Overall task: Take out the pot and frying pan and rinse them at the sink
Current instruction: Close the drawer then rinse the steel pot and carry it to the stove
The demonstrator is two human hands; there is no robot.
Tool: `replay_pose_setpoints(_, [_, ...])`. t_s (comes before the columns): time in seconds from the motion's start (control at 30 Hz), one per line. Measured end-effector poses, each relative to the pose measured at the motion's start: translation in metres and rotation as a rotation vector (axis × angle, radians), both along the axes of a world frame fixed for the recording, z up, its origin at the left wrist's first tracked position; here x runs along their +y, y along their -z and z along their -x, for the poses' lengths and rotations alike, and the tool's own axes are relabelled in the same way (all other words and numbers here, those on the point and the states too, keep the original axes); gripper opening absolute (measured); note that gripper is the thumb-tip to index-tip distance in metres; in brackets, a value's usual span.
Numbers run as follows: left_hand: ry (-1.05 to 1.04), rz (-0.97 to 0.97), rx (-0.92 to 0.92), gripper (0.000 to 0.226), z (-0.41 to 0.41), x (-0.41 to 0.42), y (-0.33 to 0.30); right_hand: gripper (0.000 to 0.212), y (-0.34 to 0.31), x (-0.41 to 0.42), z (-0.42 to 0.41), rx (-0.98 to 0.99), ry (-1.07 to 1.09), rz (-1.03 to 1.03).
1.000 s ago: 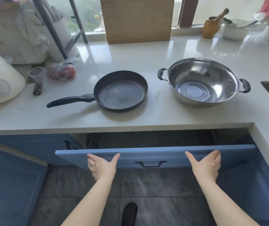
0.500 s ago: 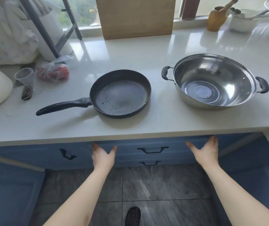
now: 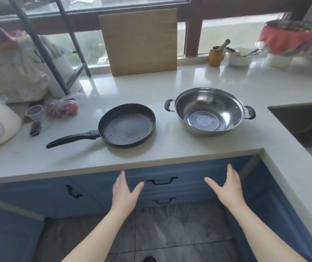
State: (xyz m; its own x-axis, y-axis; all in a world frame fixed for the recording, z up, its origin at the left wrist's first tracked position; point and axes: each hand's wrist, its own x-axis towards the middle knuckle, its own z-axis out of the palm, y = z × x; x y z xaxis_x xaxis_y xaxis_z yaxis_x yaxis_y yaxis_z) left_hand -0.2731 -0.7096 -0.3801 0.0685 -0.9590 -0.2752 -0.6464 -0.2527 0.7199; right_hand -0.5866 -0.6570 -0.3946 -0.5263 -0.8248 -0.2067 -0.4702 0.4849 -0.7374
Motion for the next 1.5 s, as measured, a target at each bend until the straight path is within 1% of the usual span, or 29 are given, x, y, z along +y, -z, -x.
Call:
replay_pose_setpoints(0.13, [0.116,0.123,0.078,0.087,0.047,0.028,-0.049,0.106,-0.047,0.038,0.016,-0.013,-0.008,0.094])
replay_pose_setpoints(0.3, [0.206,0.257,0.099,0.087,0.099,0.039,-0.109,0.107,-0.108,0.076,0.048,0.003,0.0,0.197])
replay_pose_setpoints(0.43, [0.229,0.347,0.109,0.088,0.124,0.023,-0.143,0.107,-0.146,0.079,0.077,0.038,0.007,0.241])
replay_pose_setpoints(0.57, [0.234,0.392,0.08,0.089,0.135,-0.014,-0.154,0.108,-0.161,0.055,0.099,0.047,-0.012,0.259])
replay_pose_setpoints(0.8, [0.279,0.332,0.022,0.091,0.145,-0.117,-0.135,0.11,-0.151,-0.025,0.125,0.074,-0.037,0.192])
replay_pose_setpoints(1.0, [0.365,0.233,-0.072,0.097,0.147,-0.216,-0.108,0.116,-0.126,-0.11,0.151,0.089,-0.071,0.064])
replay_pose_setpoints(1.13, [0.558,0.158,-0.102,0.112,0.146,-0.269,-0.097,0.128,-0.115,-0.152,0.178,0.142,-0.191,-0.073])
replay_pose_setpoints(1.23, [0.698,0.051,-0.134,0.138,0.146,-0.297,-0.097,0.15,-0.114,-0.17,0.197,0.202,-0.306,-0.222])
replay_pose_setpoints(1.27, [0.74,0.016,-0.149,0.145,0.146,-0.304,-0.096,0.153,-0.112,-0.174,0.202,0.199,-0.333,-0.248])
replay_pose_setpoints(1.4, [0.937,-0.103,-0.222,0.151,0.147,-0.329,-0.087,0.15,-0.107,-0.187,0.212,0.072,-0.403,-0.277])
replay_pose_setpoints(1.5, [1.029,-0.099,-0.239,0.155,0.155,-0.332,-0.09,0.152,-0.114,-0.192,0.212,0.032,-0.45,-0.308])
